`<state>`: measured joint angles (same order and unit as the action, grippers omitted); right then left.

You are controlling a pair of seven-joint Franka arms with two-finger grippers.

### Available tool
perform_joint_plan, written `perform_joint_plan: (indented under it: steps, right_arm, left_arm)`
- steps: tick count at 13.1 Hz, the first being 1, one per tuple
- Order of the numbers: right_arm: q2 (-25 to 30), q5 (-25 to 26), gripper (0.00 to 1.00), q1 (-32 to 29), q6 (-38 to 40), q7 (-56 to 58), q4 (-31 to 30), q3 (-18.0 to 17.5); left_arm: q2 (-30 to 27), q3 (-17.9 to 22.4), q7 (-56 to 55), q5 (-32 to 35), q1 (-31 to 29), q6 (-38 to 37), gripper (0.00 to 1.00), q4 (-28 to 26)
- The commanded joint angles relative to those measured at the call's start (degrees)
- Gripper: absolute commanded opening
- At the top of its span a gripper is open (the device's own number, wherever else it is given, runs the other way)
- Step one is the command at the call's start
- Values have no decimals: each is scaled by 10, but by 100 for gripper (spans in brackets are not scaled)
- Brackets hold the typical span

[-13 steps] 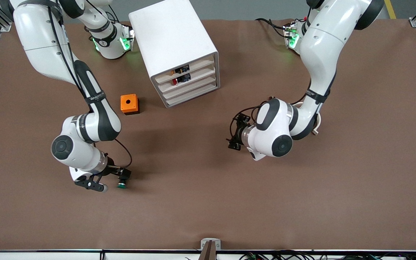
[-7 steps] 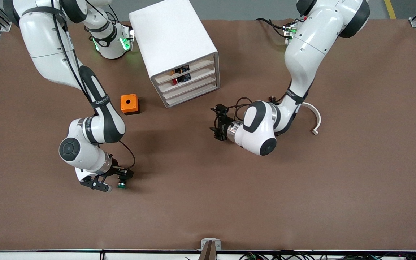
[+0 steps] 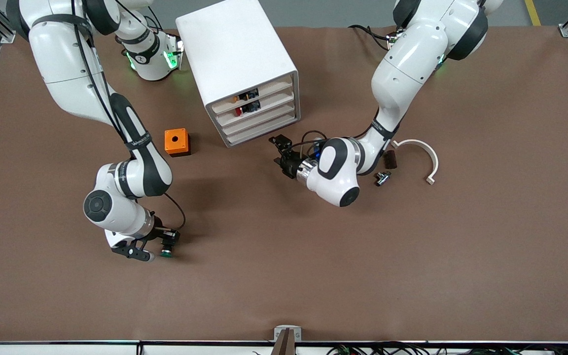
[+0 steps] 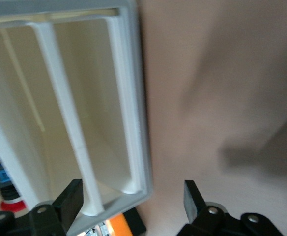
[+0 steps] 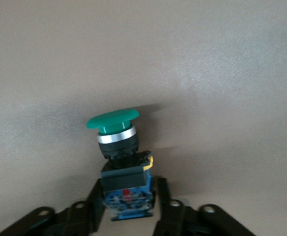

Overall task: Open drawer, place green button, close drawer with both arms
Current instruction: 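Pull the drawer open with the left gripper while the right gripper lifts the button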

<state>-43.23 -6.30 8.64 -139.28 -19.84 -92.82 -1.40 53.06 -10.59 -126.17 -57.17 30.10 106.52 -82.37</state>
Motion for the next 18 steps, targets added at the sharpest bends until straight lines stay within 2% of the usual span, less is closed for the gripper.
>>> perform_joint_plan:
  steps: [1,4,7,8,11,12,13,16,18]
  right_arm:
    - [4,1,5,-13,2,20,4,-4]
    - [8,-6,3,-9,79,-11,45,-4]
    - [7,-2,0,-14,240,-36,125,-2]
    - [10,-1,0,-13,267,-52,138,-2]
    - [35,-4,0,-7,285,-93,140,-2]
    - [42,-4,0,-6,318,-113,141,-4]
    - [48,-5,0,-4,347,-138,148,-7]
    - [82,-11,0,19,396,-240,165,-7]
    - [109,-22,1,36,424,-303,162,-7]
  left_arm:
    - [-2,2,-21,-27,18,-32,86,8]
    - [2,2,-21,-36,36,-40,82,7]
    - [11,2,-22,-56,52,-42,74,7]
    - [13,2,-22,-57,56,-42,70,7]
    - [23,2,-22,-71,61,-42,60,7]
    - [27,2,-22,-72,65,-42,56,8]
    - [27,2,-22,-73,68,-42,50,8]
    - [26,2,-21,-79,67,-42,17,8]
    - [24,3,-21,-79,53,-43,6,8]
